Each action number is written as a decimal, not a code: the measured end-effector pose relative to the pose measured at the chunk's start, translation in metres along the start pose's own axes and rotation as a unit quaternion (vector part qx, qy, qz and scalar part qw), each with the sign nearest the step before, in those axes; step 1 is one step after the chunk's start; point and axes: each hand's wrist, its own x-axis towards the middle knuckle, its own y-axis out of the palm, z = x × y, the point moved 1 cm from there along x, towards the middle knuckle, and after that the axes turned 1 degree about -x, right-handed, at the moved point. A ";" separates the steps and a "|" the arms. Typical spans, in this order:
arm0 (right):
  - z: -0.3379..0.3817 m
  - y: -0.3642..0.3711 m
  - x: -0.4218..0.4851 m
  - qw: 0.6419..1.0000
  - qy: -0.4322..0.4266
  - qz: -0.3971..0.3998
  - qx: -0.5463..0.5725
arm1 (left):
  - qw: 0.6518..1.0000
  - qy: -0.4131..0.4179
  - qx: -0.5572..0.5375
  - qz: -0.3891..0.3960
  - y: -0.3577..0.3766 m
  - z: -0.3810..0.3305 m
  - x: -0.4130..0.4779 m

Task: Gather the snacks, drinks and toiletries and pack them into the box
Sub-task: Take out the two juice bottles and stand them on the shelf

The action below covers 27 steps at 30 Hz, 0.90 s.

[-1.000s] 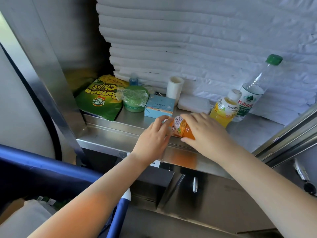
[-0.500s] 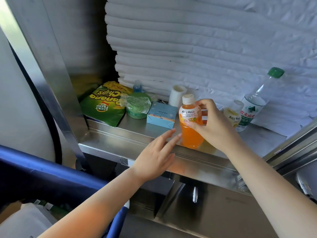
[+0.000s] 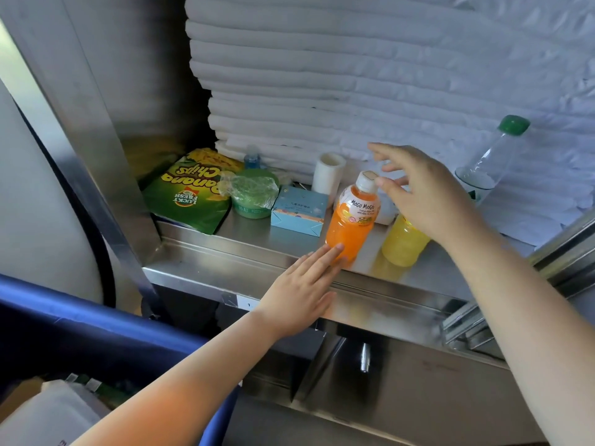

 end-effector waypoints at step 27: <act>0.007 0.000 0.060 0.984 0.003 0.112 -0.138 | 0.985 -0.118 0.025 0.121 0.013 -0.002 0.030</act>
